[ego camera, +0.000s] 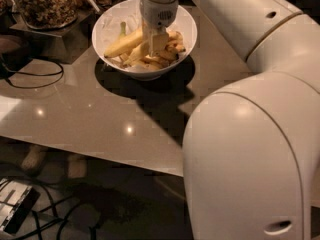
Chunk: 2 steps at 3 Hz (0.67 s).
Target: Pick banana from white bowl
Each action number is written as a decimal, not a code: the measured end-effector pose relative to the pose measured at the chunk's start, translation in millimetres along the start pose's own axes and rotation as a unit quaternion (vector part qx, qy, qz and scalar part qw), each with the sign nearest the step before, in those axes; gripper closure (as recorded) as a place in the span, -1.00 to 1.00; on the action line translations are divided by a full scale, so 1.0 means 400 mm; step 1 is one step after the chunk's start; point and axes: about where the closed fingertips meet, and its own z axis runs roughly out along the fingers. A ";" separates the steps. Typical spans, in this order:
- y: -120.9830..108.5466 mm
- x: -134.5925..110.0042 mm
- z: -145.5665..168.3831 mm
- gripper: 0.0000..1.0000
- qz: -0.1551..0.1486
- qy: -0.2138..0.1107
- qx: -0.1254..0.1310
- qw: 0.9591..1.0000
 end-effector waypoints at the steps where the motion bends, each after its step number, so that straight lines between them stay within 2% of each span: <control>1: -0.001 0.000 0.000 1.00 0.001 0.000 0.001 1.000; 2: 0.014 -0.006 -0.073 1.00 0.013 0.001 0.025 1.000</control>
Offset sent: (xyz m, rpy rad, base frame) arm -0.0462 -0.0187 0.0747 0.0283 -0.0754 -0.0803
